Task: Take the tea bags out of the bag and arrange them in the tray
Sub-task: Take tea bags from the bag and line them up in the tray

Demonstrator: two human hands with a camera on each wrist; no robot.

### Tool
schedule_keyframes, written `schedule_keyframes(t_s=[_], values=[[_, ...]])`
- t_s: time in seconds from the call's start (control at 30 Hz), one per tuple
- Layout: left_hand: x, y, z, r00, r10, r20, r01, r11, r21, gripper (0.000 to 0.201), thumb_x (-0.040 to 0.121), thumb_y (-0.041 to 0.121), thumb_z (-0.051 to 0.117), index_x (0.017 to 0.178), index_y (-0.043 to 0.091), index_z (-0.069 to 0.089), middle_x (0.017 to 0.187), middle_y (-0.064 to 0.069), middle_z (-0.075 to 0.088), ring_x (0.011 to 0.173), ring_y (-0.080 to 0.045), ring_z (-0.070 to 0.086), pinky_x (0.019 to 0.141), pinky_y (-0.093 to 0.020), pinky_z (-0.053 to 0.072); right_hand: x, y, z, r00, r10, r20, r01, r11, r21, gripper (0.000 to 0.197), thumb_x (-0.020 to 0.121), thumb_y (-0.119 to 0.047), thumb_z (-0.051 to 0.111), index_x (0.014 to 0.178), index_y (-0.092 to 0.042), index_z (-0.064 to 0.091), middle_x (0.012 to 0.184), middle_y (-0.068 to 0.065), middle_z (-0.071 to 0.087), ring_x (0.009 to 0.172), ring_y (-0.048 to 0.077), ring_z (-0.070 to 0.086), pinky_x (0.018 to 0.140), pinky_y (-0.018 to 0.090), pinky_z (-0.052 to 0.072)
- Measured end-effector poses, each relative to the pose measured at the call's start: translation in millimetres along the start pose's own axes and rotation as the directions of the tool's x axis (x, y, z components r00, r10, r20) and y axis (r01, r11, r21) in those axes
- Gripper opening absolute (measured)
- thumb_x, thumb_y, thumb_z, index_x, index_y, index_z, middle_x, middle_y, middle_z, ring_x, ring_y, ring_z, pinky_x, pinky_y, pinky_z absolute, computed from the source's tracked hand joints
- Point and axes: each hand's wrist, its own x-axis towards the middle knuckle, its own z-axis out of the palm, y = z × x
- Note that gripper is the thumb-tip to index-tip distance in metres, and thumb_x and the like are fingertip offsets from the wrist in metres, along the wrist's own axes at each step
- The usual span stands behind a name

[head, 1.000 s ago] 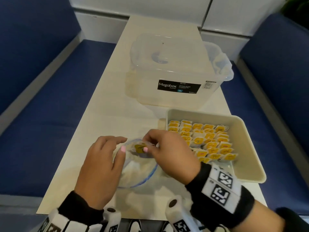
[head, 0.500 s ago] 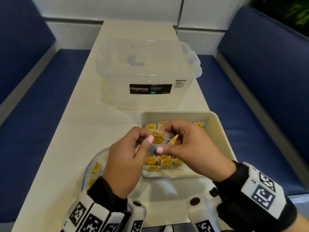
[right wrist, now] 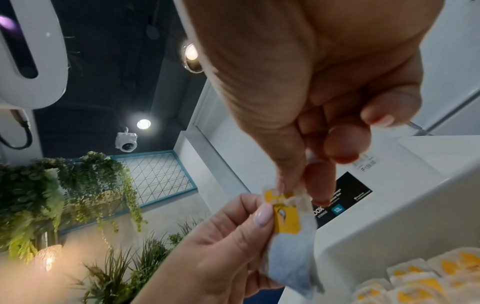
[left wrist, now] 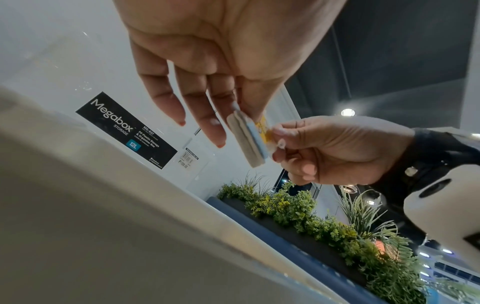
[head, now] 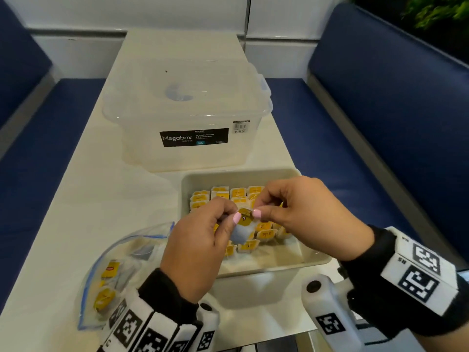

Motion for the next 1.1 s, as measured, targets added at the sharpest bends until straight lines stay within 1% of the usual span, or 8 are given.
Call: schedule_keyframes(t_s=[0.13, 0.37, 0.53, 0.67, 0.77, 0.87, 0.97, 1.1], values=[[2.2, -2.1, 2.7, 1.0, 0.011, 0.017, -0.011, 0.999, 0.046, 0.011, 0.088, 0.034, 0.048, 0.078, 0.036, 0.051, 0.086, 0.016, 0.056, 0.074, -0.005, 0.053, 0.062, -0.017, 0.041, -0.9, 9.9, -10.2, 1.0, 0.002, 0.015, -0.001, 0.999, -0.045, 0.012, 0.086, -0.03, 0.065, 0.077, -0.022, 0.067, 0.071, -0.005, 0.068, 0.068, 0.002, 0.055, 0.06, 0.019, 0.043], [4.0, 2.4, 6.4, 1.0, -0.014, 0.022, 0.015, 0.999, -0.029, 0.015, 0.089, 0.029, 0.05, 0.076, 0.036, 0.05, 0.076, 0.022, 0.054, 0.068, 0.0, 0.05, 0.06, -0.008, 0.037, -3.8, 16.0, -9.6, 0.981, 0.004, 0.194, 0.074, 0.917, -0.391, 0.013, 0.093, -0.033, 0.049, 0.09, -0.024, 0.058, 0.087, -0.007, 0.066, 0.065, 0.01, 0.049, 0.065, 0.025, 0.042], [2.0, 4.1, 10.5, 0.997, -0.057, 0.057, 0.061, 0.996, -0.068, 0.023, 0.092, 0.017, 0.054, 0.075, 0.031, 0.049, 0.071, 0.022, 0.053, 0.063, 0.001, 0.047, 0.058, -0.008, 0.036, -1.0, 23.8, -8.1, 0.971, 0.033, 0.237, 0.033, 0.962, -0.27, 0.012, 0.094, -0.03, 0.051, 0.091, -0.024, 0.061, 0.086, -0.006, 0.066, 0.062, 0.004, 0.049, 0.059, 0.015, 0.036], [1.9, 3.5, 11.6, 0.992, -0.114, 0.048, 0.119, 0.987, -0.11, 0.021, 0.092, 0.018, 0.054, 0.074, 0.027, 0.051, 0.062, 0.014, 0.05, 0.059, 0.0, 0.046, 0.056, -0.009, 0.036, -4.7, 27.8, -7.2, 0.999, 0.039, 0.025, -0.034, 0.987, -0.159, 0.009, 0.094, -0.026, 0.052, 0.099, -0.031, 0.058, 0.091, -0.012, 0.064, 0.069, 0.001, 0.053, 0.063, 0.015, 0.04], [2.5, 3.1, 12.8, 0.991, -0.131, 0.033, 0.134, 0.985, -0.11, 0.019, 0.092, 0.018, 0.054, 0.074, 0.026, 0.053, 0.061, 0.012, 0.048, 0.06, 0.0, 0.047, 0.057, -0.009, 0.037, -10.3, 19.6, -1.9, 0.994, -0.021, -0.108, 0.017, 0.999, -0.037, 0.017, 0.082, -0.032, 0.068, 0.092, -0.031, 0.055, 0.089, -0.015, 0.061, 0.069, -0.003, 0.052, 0.059, 0.01, 0.036], [2.4, 3.6, 15.5, 0.993, -0.101, 0.063, 0.106, 0.99, -0.091, 0.02, 0.091, 0.018, 0.056, 0.074, 0.029, 0.053, 0.063, 0.012, 0.051, 0.064, 0.0, 0.049, 0.058, -0.009, 0.037, -11.2, 14.5, 10.7, 0.999, -0.033, -0.023, 0.032, 0.998, -0.047, 0.035, 0.07, -0.033, 0.078, 0.091, -0.031, 0.051, 0.085, -0.012, 0.062, 0.065, 0.0, 0.053, 0.058, 0.011, 0.038], [1.5, 0.5, 15.1, 0.992, -0.072, 0.106, 0.081, 0.993, -0.087, 0.02, 0.092, 0.021, 0.055, 0.074, 0.03, 0.052, 0.071, 0.015, 0.053, 0.064, -0.001, 0.047, 0.058, -0.01, 0.037, -7.6, 17.7, 11.4, 1.0, -0.002, 0.01, 0.001, 0.998, 0.068, 0.024, 0.078, -0.017, 0.074, 0.084, -0.029, 0.054, 0.072, -0.006, 0.064, 0.062, 0.003, 0.056, 0.06, 0.015, 0.044], [1.4, -6.9, 9.4, 0.984, -0.061, 0.17, 0.078, 0.993, -0.093, 0.021, 0.093, 0.018, 0.055, 0.075, 0.028, 0.052, 0.073, 0.012, 0.053, 0.064, -0.001, 0.046, 0.058, -0.011, 0.037, -6.6, 24.3, 2.3, 0.999, -0.015, 0.047, 0.005, 0.98, 0.2, 0.018, 0.08, -0.008, 0.07, 0.08, -0.024, 0.062, 0.07, 0.0, 0.067, 0.067, 0.011, 0.063, 0.073, 0.032, 0.054]])
